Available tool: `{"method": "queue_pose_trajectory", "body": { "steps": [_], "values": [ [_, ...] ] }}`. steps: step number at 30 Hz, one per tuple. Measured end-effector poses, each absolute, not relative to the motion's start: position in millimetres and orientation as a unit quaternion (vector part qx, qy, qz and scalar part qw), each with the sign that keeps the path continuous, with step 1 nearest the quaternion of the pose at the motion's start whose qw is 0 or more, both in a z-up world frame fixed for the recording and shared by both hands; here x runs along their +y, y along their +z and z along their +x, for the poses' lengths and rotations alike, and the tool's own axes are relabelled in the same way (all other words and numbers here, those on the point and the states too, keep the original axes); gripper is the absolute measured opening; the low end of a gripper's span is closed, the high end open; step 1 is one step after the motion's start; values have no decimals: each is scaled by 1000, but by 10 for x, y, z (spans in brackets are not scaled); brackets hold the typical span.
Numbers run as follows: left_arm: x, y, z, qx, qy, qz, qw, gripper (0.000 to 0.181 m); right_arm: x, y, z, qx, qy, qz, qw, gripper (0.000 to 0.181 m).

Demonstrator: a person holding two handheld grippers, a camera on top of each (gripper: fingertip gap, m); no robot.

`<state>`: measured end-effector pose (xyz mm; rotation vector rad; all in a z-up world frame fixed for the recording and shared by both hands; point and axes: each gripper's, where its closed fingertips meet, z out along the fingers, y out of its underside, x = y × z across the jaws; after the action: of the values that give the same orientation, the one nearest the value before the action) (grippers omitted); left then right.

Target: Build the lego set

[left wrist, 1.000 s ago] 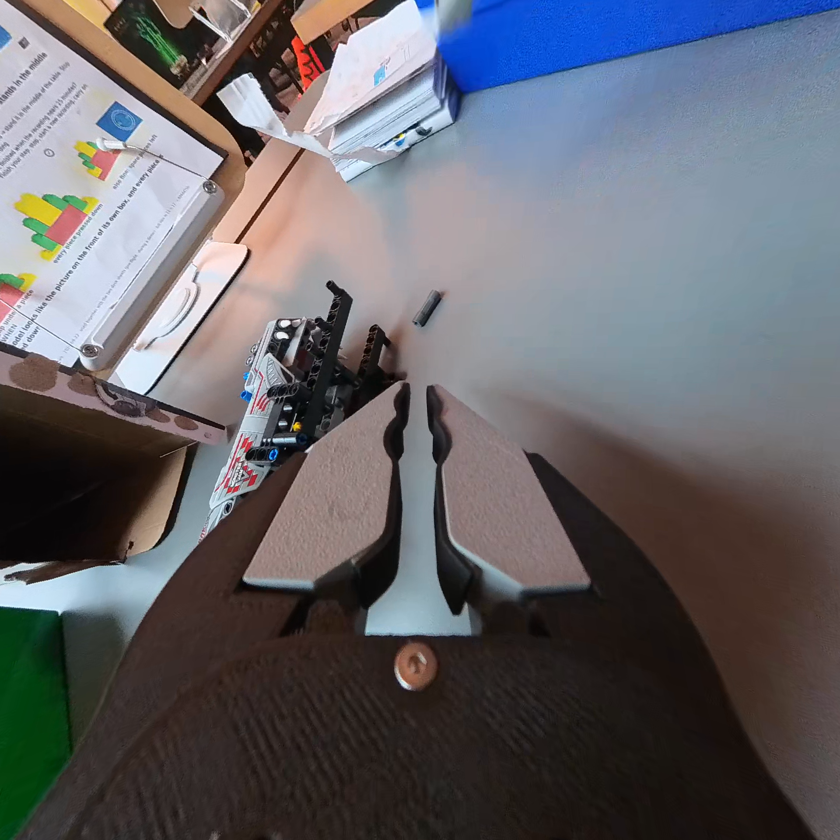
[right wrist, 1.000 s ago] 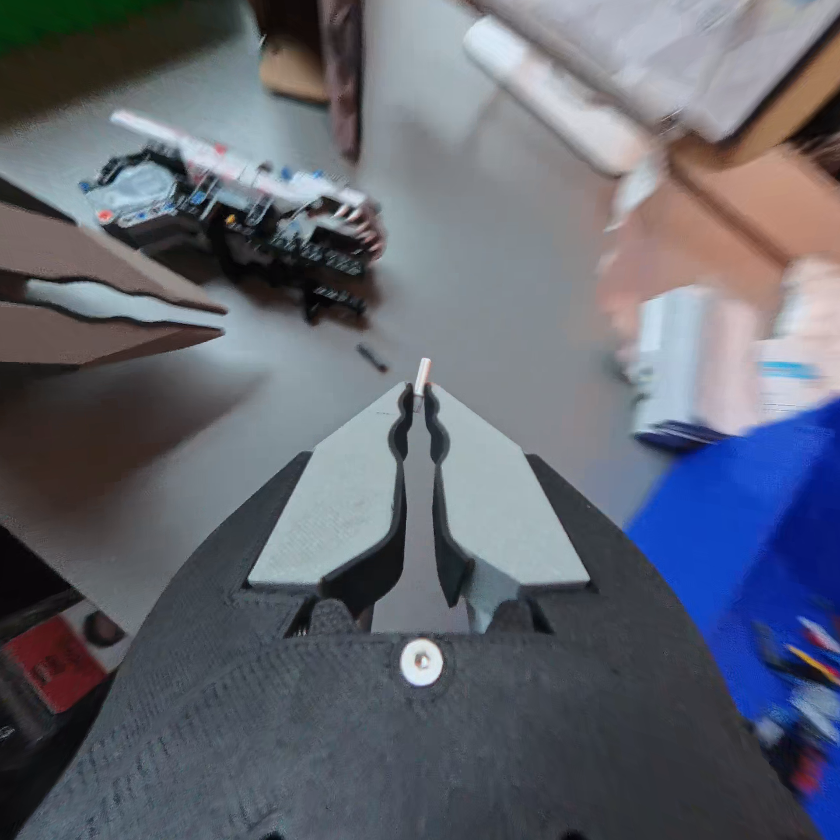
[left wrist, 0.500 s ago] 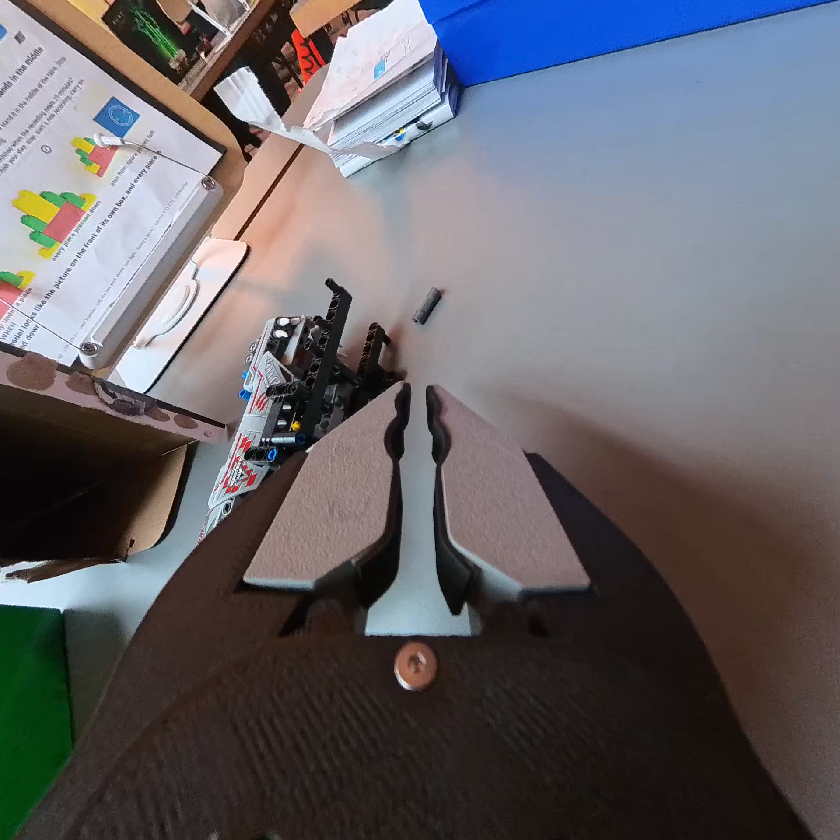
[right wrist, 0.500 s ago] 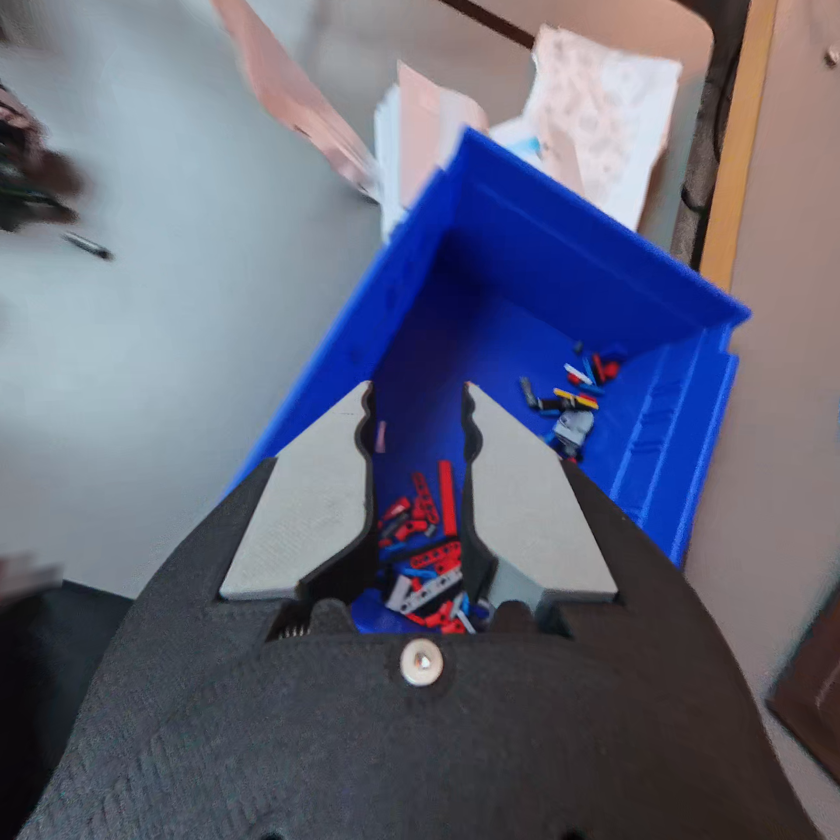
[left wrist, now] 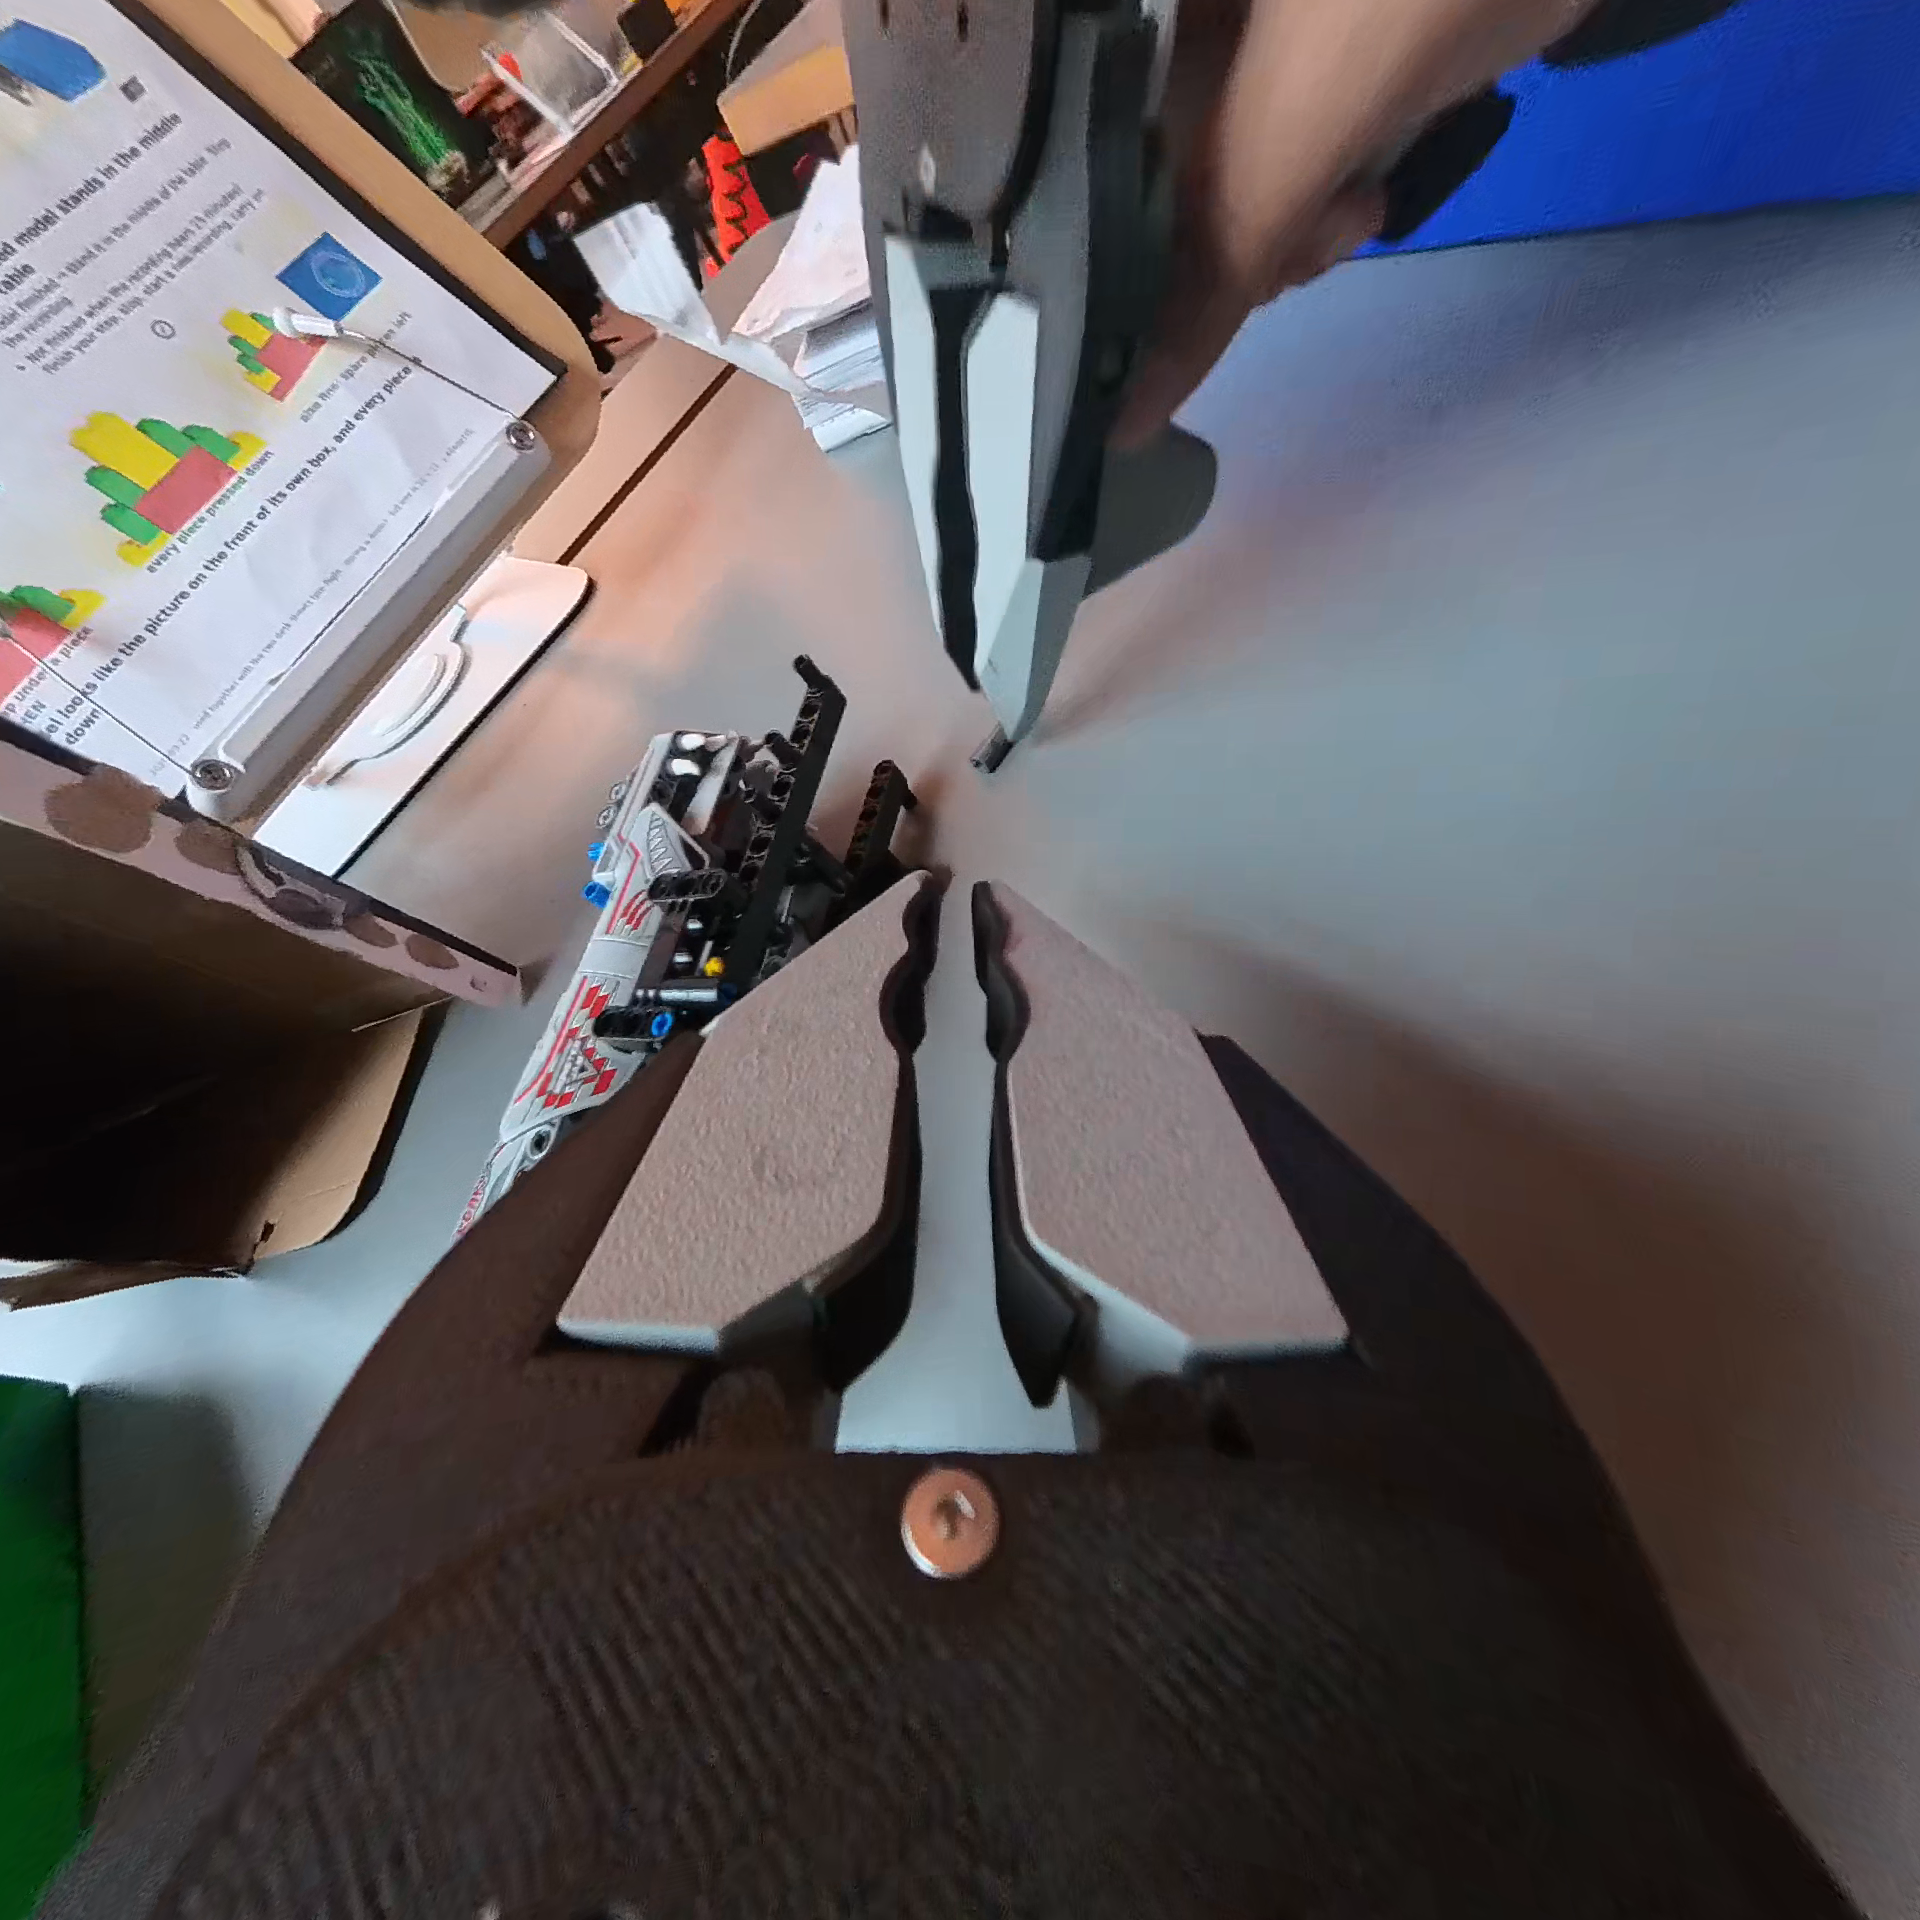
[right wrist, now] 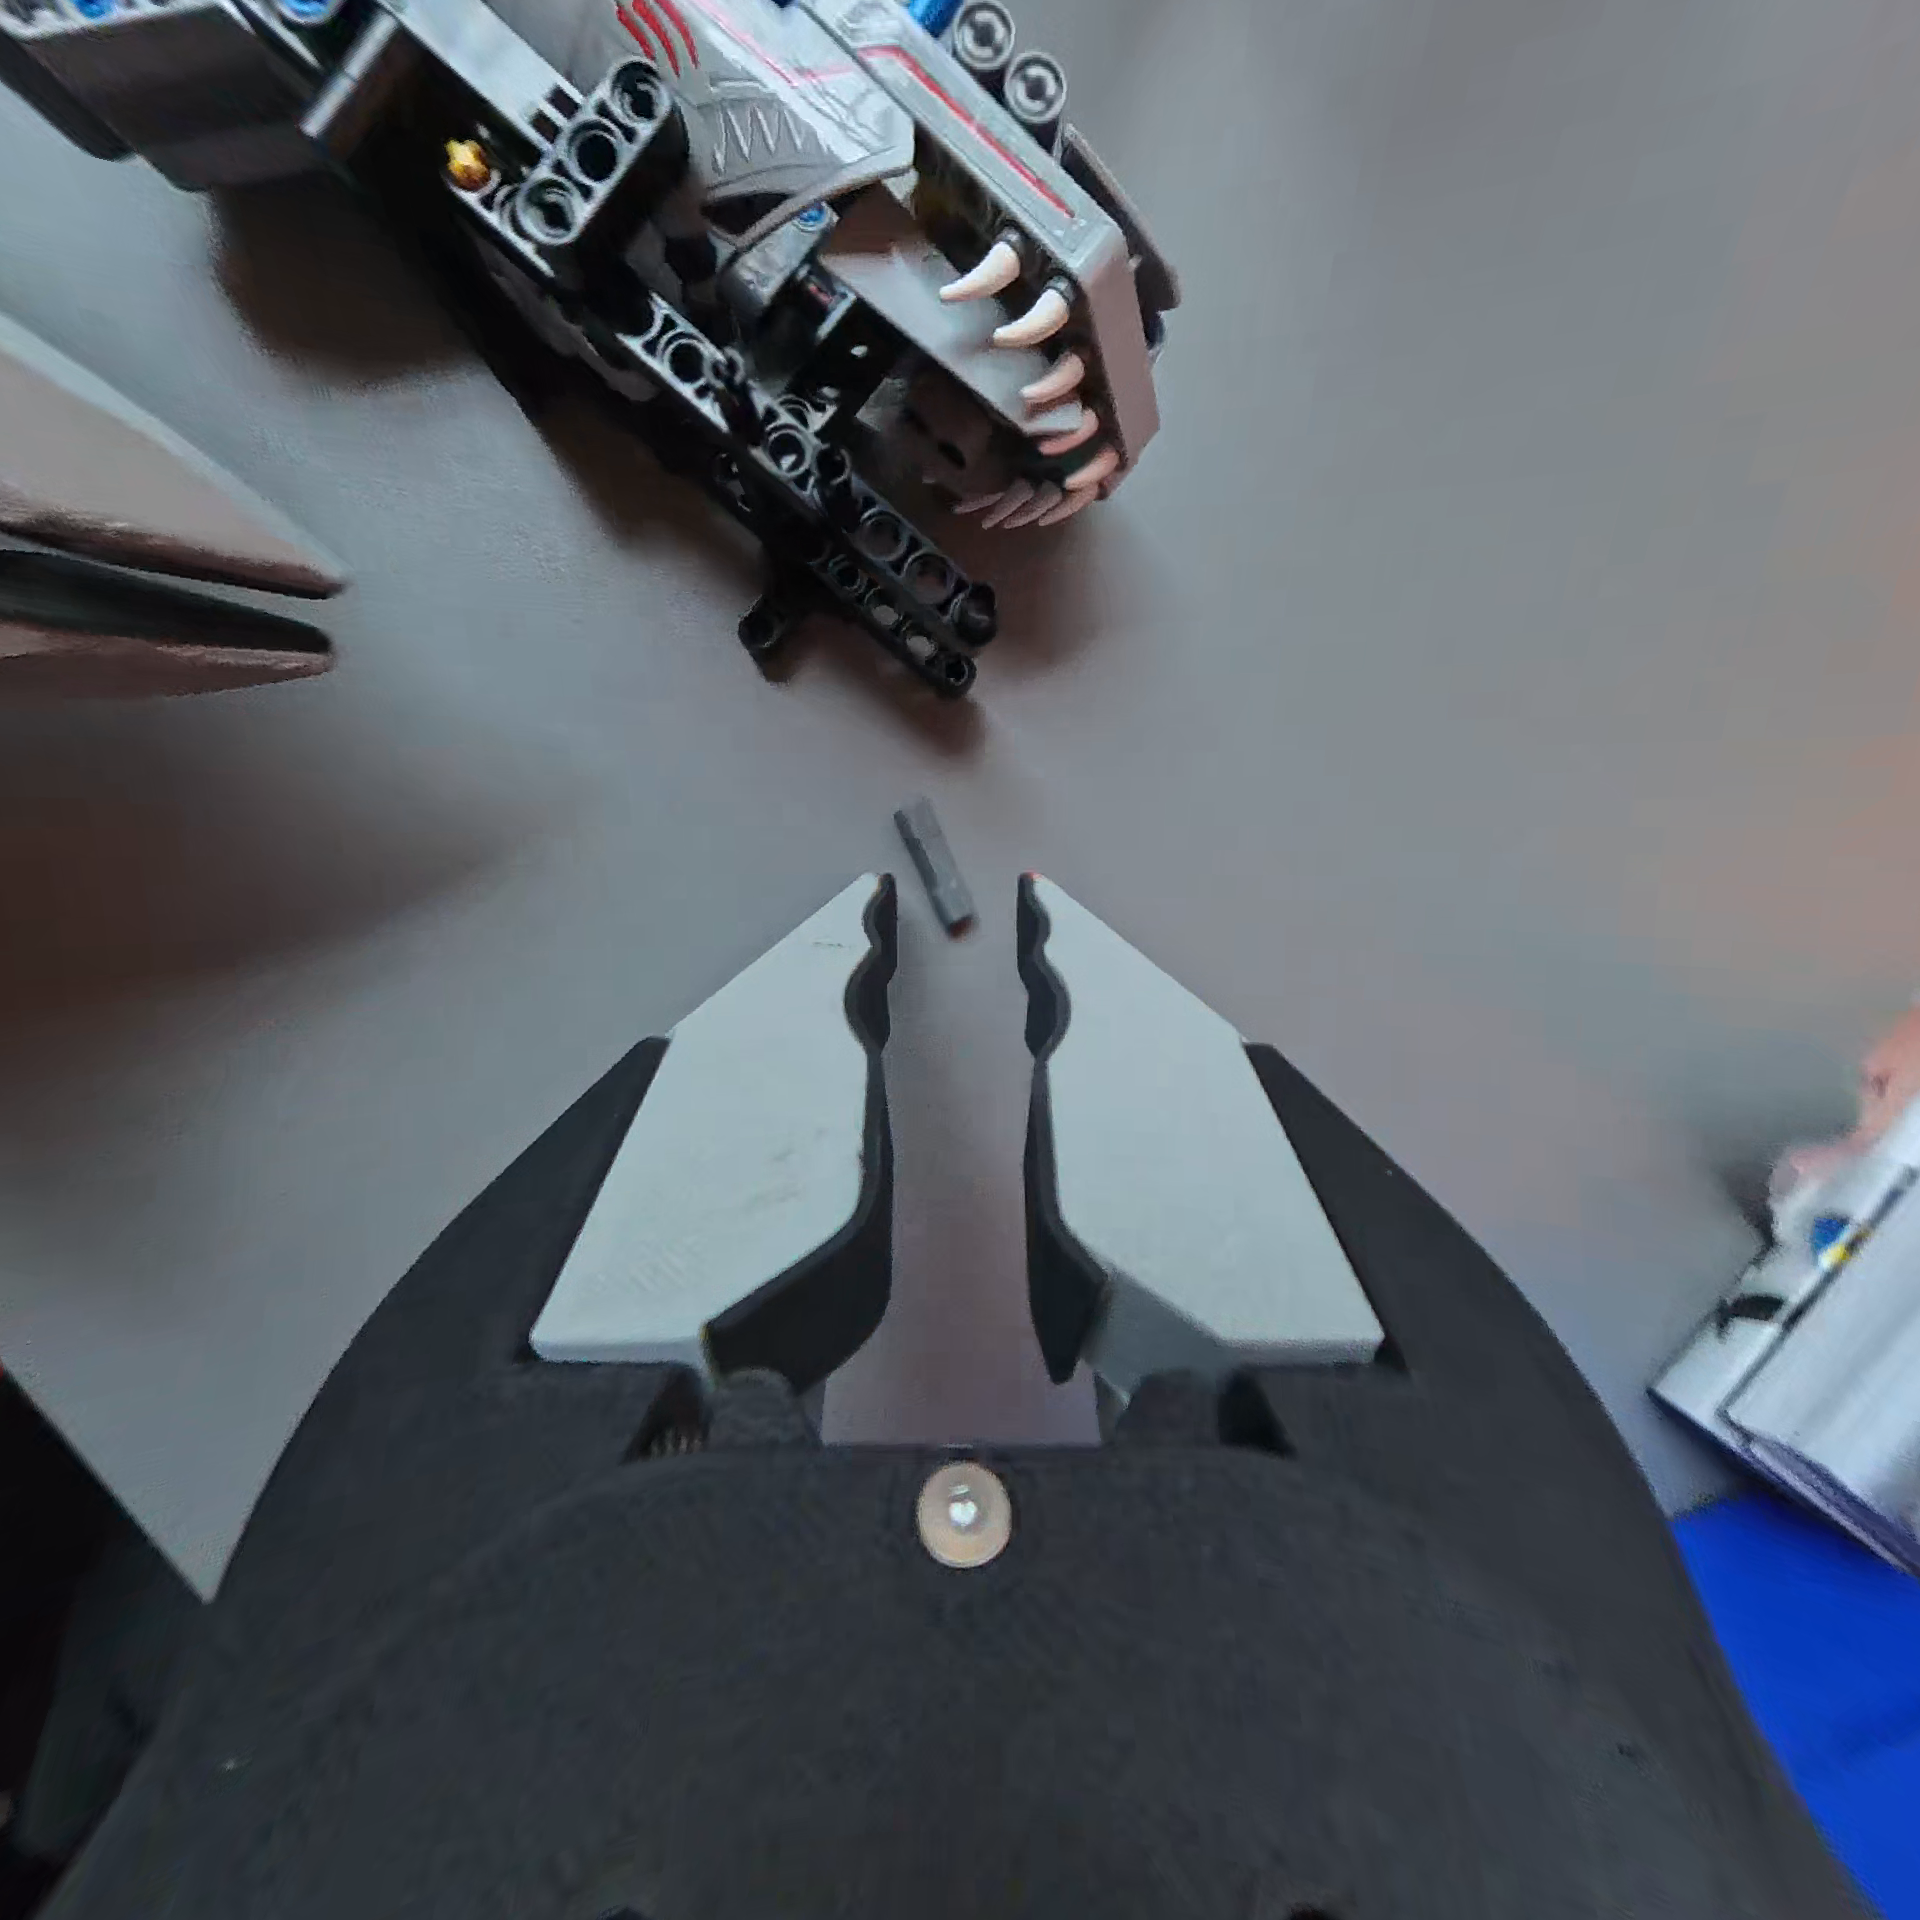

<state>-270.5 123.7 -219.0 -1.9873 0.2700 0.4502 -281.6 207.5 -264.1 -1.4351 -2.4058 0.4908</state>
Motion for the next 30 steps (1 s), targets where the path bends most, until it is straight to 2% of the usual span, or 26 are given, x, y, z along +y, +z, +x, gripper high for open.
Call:
{"method": "queue_pose_trajectory", "body": {
  "steps": [3,7,11,15,18,19,20,22,28,30],
  "values": [
    [1230,-2167,-2725,101,175,-827,524,4,2049,-2710,-2824,-838,179,-496,136,3],
    [1220,-2140,-2763,85,165,-826,532,5,2059,-2578,-2733,-819,189,-521,147,3],
    [1201,-2114,-2830,66,161,-825,538,5,2236,-1854,-2493,-766,214,-546,265,3],
    [1145,-2029,-2963,31,155,-814,559,4,3065,-1198,-1853,-668,167,-613,387,3],
    [1080,-2021,-3047,17,151,-815,559,7,3618,-1381,-1302,-618,137,-686,360,4],
    [1052,-2023,-3065,21,154,-817,556,8,3689,-1549,-1166,-614,135,-706,326,21],
    [1023,-2000,-3079,28,159,-815,556,10,3712,-1696,-1061,-616,135,-717,298,28],
    [952,-1919,-3142,41,184,-807,560,13,3730,-1832,-953,-621,140,-714,292,26],
    [822,-2082,-3430,21,169,-837,521,53,3618,-1629,-1043,-610,184,-699,325,28],
    [818,-2167,-3470,11,142,-848,510,56,3352,-1417,-1269,-625,224,-660,352,26]
  ]
}}
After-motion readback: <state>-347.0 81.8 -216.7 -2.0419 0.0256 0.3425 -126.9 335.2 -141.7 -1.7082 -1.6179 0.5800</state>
